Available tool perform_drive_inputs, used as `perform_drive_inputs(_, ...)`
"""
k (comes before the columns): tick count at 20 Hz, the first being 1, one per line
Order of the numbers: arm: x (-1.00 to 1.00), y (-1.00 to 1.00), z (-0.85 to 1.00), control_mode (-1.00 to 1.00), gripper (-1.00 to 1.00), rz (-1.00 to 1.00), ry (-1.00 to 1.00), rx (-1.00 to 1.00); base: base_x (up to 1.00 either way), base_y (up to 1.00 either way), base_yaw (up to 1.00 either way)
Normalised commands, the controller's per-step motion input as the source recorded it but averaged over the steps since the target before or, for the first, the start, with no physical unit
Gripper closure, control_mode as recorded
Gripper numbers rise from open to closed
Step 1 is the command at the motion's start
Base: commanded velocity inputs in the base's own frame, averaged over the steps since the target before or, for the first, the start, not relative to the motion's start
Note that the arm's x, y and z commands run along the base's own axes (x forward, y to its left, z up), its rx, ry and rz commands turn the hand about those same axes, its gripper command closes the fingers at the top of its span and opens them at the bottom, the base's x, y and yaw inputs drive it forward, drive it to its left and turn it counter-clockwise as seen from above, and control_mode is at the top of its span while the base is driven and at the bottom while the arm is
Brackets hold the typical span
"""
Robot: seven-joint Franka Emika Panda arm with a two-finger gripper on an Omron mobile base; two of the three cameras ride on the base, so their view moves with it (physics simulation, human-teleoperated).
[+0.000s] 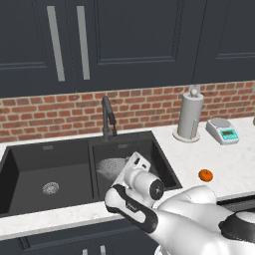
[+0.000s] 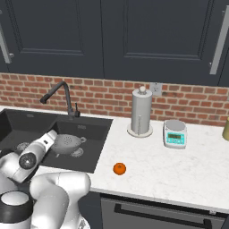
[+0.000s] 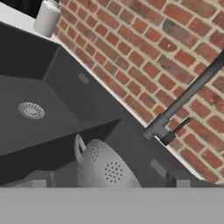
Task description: Put the colander in the sink, put the orange in the colander, and turn on the sink faucet and pour water over the colander.
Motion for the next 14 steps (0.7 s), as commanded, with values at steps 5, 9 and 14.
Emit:
perform_drive_inputs(5,0.72,-0.46,1.0,-1.0,-1.0,0.0,0.15,0.19,0.0,0.0,0.0)
perform_drive_inputs(9,0.68,-0.53,1.0,-1.0,-1.0,0.0,0.26,0.2,0.0,0.0,0.0)
perform_drive_inputs(14,0.36,-0.6,0.99,-1.0,-1.0,-0.01,0.43,0.2,0.0,0.0,0.0)
